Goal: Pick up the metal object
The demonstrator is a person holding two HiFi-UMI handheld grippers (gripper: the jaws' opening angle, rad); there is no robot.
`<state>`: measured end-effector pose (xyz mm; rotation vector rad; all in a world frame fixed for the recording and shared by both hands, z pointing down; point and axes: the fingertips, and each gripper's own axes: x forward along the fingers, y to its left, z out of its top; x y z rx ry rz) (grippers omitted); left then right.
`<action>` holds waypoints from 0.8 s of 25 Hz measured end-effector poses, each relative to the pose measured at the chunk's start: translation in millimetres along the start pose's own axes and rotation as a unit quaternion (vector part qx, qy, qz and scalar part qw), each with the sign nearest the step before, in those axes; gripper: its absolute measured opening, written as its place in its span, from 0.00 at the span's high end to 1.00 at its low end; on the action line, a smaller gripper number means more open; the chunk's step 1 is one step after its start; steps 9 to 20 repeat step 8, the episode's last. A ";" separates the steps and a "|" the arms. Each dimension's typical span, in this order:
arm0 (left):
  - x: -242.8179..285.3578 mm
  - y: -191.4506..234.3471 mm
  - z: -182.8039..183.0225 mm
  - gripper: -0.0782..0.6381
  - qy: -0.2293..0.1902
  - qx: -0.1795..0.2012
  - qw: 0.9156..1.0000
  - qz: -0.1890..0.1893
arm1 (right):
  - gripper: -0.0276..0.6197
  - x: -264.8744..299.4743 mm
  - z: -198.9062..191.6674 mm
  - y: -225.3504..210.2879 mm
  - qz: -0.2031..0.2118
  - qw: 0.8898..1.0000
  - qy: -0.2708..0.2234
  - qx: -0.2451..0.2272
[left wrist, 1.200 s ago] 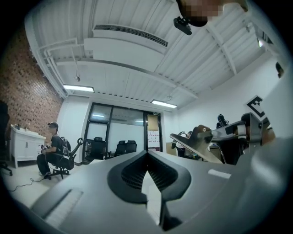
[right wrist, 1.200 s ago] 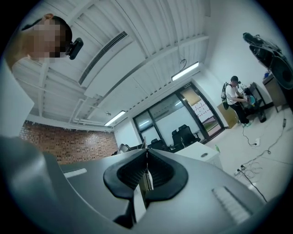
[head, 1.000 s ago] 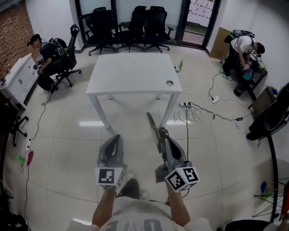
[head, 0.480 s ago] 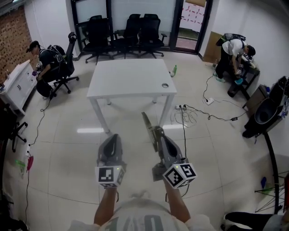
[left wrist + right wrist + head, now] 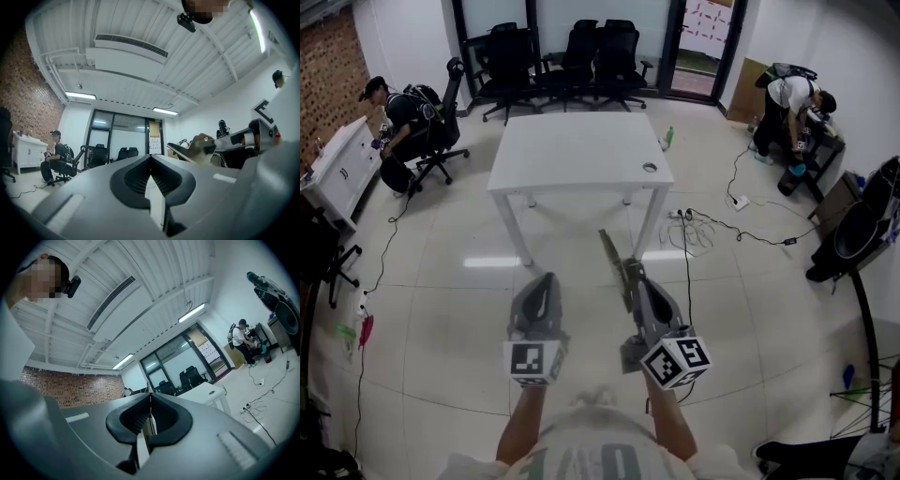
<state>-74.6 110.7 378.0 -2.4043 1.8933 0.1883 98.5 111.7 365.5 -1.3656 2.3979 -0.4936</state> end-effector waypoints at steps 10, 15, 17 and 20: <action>-7.6 5.3 -3.3 0.89 0.009 -0.002 1.000 0.001 | 0.93 -2.0 -2.5 7.2 -0.002 1.000 0.006 0.001; -7.6 5.3 -3.3 0.89 0.009 -0.002 1.000 0.001 | 0.93 -2.0 -2.5 7.2 -0.002 1.000 0.006 0.001; -7.6 5.3 -3.3 0.89 0.009 -0.002 1.000 0.001 | 0.93 -2.0 -2.5 7.2 -0.002 1.000 0.006 0.001; -7.6 5.3 -3.3 0.89 0.009 -0.002 1.000 0.001 | 0.93 -2.0 -2.5 7.2 -0.002 1.000 0.006 0.001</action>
